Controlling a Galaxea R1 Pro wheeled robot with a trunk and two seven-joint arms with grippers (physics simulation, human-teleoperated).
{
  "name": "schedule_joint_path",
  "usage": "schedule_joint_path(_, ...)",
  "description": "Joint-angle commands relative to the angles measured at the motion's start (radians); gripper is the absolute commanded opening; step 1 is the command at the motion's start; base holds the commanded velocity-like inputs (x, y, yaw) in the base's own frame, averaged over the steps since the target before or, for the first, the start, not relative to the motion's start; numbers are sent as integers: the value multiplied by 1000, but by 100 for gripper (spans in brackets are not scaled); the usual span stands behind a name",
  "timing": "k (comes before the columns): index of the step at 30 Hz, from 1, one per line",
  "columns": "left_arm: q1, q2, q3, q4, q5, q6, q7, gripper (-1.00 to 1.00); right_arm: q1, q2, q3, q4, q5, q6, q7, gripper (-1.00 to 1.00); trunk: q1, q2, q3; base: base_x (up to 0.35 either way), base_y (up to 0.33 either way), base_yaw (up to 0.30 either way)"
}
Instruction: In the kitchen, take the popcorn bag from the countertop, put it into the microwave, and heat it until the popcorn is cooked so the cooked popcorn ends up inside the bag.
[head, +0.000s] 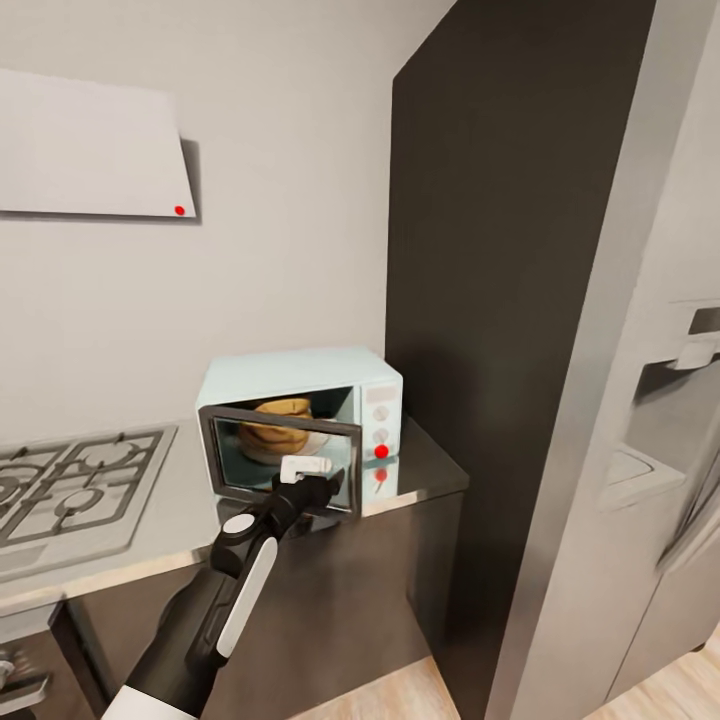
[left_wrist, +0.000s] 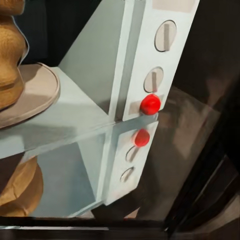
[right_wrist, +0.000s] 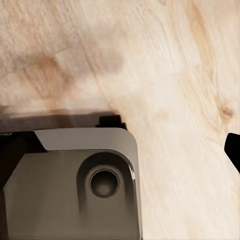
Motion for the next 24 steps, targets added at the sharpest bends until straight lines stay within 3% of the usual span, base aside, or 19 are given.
schedule_joint_path(1,-1,0,1,-1,4,5,0,100,-1,0,-4,3,-1,-7,0,100,0,-1,-1,104,-1,0)
schedule_joint_path(24,-1,0,1,0,4,5,0,100,-1,-3,-4,3,-1,-7,3,100,0,-1,-1,105,-4,0)
